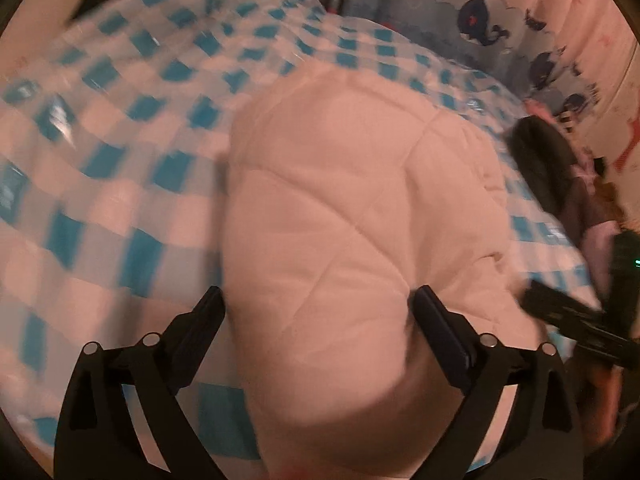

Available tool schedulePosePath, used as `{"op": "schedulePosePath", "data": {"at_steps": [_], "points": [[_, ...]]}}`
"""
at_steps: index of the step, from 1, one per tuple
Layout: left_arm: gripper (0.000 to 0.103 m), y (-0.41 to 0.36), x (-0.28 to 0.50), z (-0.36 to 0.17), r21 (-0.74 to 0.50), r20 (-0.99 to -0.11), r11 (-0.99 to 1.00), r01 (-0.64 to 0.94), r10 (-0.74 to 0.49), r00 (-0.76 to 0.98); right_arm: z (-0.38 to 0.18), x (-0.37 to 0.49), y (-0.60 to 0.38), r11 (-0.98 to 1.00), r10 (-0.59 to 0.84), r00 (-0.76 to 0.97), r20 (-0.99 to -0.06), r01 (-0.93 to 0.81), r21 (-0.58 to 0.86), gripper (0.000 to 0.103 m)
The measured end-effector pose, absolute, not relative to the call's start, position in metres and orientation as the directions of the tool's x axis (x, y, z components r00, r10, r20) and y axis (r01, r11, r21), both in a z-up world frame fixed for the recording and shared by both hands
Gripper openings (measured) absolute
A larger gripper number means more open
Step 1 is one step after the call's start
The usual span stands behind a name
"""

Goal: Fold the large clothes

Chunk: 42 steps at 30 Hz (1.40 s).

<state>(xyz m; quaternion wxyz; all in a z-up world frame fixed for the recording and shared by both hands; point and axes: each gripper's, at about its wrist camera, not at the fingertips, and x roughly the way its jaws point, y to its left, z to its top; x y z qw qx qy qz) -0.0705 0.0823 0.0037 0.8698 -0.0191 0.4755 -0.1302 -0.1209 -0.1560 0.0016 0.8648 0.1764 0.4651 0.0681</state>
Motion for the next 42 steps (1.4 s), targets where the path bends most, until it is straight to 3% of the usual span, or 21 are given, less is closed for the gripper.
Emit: {"op": "schedulePosePath", "data": {"at_steps": [6, 11, 25, 42], "points": [[0.093, 0.091, -0.094, 0.034, 0.007, -0.783, 0.986, 0.166, -0.098, 0.614, 0.02, -0.139, -0.153, 0.94, 0.234, 0.606, -0.76, 0.06, 0.336, 0.098], [0.093, 0.132, -0.119, 0.055, 0.052, -0.765, 0.992, 0.115, -0.034, 0.643, 0.049, -0.151, -0.135, 0.954, 0.166, 0.665, -0.729, 0.078, 0.288, 0.098], [0.095, 0.159, -0.152, 0.075, 0.021, -0.78, 0.996, 0.087, -0.038, 0.624, 0.081, -0.175, -0.099, 0.973, 0.116, 0.664, -0.738, 0.073, 0.218, 0.098], [0.095, 0.148, -0.16, 0.072, 0.008, -0.814, 0.994, 0.112, -0.059, 0.577, 0.076, -0.175, -0.092, 0.978, 0.096, 0.61, -0.786, 0.089, 0.189, 0.098]]}}
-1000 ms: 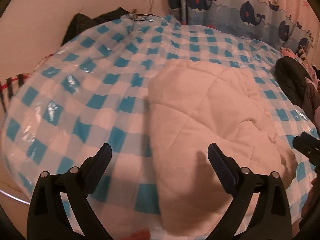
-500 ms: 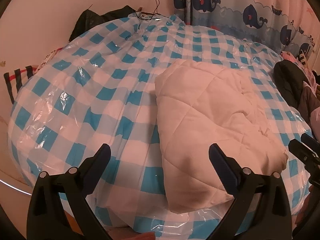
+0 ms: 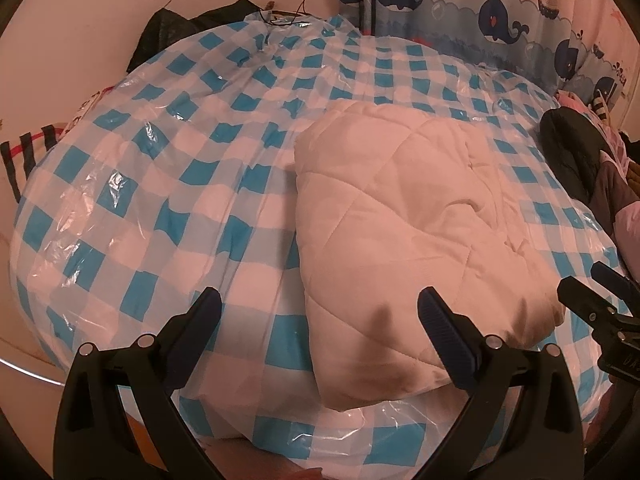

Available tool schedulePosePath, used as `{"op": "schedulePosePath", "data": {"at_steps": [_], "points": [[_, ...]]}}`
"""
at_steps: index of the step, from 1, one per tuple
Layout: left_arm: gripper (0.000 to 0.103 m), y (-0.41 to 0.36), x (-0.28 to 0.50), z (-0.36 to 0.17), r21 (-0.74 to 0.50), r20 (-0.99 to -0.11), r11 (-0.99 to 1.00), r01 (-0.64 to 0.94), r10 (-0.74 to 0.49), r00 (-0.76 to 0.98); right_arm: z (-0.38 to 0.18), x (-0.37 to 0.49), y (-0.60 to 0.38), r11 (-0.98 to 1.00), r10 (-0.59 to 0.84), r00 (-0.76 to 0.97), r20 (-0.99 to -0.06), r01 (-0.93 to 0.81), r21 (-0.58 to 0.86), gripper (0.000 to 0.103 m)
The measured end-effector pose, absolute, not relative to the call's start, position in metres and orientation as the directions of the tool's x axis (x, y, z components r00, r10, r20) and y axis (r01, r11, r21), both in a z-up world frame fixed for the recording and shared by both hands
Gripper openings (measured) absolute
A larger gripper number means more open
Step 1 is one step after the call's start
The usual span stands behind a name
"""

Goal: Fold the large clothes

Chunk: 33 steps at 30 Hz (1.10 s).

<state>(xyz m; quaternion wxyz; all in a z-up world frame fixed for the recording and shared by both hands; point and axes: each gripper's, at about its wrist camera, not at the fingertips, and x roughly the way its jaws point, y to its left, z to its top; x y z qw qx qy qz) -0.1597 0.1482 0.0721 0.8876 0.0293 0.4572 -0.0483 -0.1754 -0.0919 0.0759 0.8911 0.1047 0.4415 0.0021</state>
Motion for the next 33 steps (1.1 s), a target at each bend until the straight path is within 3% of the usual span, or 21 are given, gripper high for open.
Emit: {"op": "schedulePosePath", "data": {"at_steps": [33], "points": [[0.095, 0.1415, -0.1587, 0.0658, -0.007, -0.83, 0.992, 0.129, -0.078, 0.553, 0.0718, -0.1765, -0.0998, 0.979, 0.098, 0.588, -0.803, 0.087, 0.183, 0.098]]}}
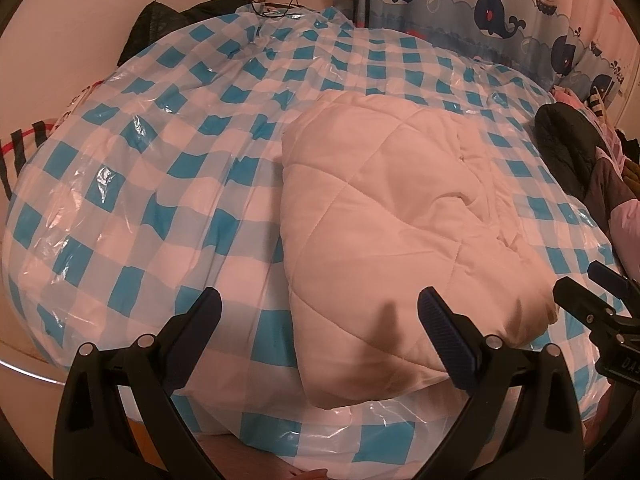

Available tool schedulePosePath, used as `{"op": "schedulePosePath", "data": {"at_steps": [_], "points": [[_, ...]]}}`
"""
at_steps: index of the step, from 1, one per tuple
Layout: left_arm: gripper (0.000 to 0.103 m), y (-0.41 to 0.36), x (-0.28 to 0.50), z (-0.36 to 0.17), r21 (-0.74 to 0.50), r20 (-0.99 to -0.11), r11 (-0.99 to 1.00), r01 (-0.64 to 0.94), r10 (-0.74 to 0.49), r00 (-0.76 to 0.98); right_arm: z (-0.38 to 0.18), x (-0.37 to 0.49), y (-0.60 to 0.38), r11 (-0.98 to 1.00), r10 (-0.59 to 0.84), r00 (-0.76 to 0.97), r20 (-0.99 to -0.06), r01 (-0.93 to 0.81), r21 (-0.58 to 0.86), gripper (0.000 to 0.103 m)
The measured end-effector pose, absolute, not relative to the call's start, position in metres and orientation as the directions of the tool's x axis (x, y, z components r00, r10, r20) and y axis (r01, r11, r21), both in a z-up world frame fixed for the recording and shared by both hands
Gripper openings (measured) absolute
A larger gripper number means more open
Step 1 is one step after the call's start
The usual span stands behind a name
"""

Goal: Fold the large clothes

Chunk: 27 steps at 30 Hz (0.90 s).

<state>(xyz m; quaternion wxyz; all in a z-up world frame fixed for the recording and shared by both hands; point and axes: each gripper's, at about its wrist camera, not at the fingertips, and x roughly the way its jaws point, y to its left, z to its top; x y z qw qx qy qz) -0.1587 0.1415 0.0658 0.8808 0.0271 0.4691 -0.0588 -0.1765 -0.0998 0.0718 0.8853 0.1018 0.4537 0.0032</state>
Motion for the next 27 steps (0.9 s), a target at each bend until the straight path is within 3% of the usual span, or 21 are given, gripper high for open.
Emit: {"op": "schedulePosePath", "data": {"at_steps": [27], "points": [[0.095, 0.13, -0.162, 0.067, -0.012, -0.824, 0.99, 0.138, -0.088, 0.56, 0.073, -0.176, -0.106, 0.983, 0.076, 0.577, -0.813, 0.091, 0.157, 0.098]]}}
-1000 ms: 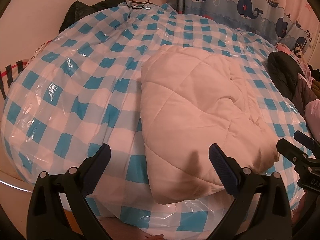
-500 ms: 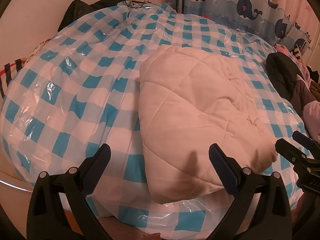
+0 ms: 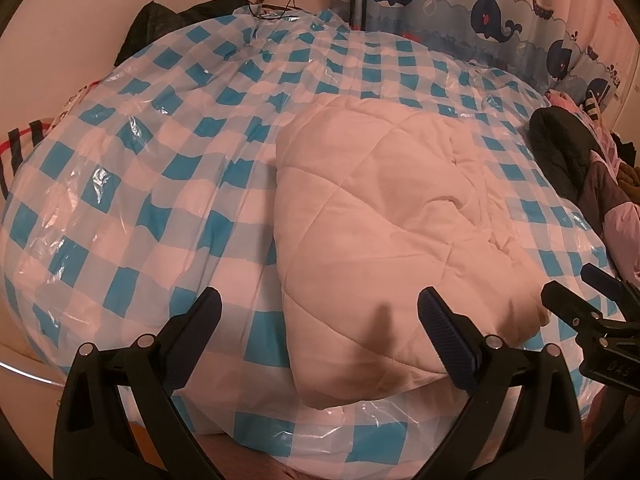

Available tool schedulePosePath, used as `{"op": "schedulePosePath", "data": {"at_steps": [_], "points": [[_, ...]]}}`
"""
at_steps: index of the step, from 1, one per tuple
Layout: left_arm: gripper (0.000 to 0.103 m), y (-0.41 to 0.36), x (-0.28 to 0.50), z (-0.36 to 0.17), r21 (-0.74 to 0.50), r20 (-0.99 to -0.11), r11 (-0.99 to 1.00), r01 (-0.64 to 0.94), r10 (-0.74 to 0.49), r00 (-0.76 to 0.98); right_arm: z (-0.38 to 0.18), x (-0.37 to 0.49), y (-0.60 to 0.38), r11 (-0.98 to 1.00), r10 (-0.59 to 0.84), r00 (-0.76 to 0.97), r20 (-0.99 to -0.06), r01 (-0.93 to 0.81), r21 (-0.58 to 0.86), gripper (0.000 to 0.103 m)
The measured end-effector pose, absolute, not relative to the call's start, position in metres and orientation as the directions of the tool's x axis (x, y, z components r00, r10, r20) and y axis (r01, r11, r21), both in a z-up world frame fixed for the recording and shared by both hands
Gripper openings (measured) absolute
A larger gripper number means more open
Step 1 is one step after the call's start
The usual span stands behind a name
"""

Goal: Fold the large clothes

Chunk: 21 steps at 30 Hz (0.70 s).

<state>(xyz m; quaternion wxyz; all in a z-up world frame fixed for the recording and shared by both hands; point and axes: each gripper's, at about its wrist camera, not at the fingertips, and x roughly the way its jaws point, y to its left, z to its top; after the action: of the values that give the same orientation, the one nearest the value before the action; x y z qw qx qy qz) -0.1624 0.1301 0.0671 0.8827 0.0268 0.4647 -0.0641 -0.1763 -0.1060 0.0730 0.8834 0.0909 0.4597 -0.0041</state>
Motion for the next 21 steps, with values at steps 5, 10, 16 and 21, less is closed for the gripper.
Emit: {"op": "schedulePosePath", "data": {"at_steps": [5, 10, 16, 21], "points": [[0.095, 0.1267, -0.1659, 0.0702, -0.009, -0.817, 0.988, 0.157, -0.098, 0.569, 0.072, -0.1766, -0.1107, 0.983, 0.077, 0.578, -0.812, 0.09, 0.157, 0.098], [0.095, 0.1271, -0.1638, 0.071, 0.007, -0.82, 0.986, 0.164, -0.089, 0.566, 0.0712, -0.1766, -0.1099, 0.984, 0.074, 0.576, -0.814, 0.093, 0.155, 0.098], [0.095, 0.1289, -0.1609, 0.0709, -0.002, -0.822, 0.984, 0.178, -0.103, 0.56, 0.0688, -0.1765, -0.1078, 0.985, 0.075, 0.57, -0.818, 0.084, 0.149, 0.098], [0.095, 0.1302, -0.1593, 0.0712, -0.007, -0.822, 0.985, 0.17, -0.102, 0.561, 0.0679, -0.1767, -0.1041, 0.985, 0.076, 0.569, -0.819, 0.082, 0.149, 0.098]]}}
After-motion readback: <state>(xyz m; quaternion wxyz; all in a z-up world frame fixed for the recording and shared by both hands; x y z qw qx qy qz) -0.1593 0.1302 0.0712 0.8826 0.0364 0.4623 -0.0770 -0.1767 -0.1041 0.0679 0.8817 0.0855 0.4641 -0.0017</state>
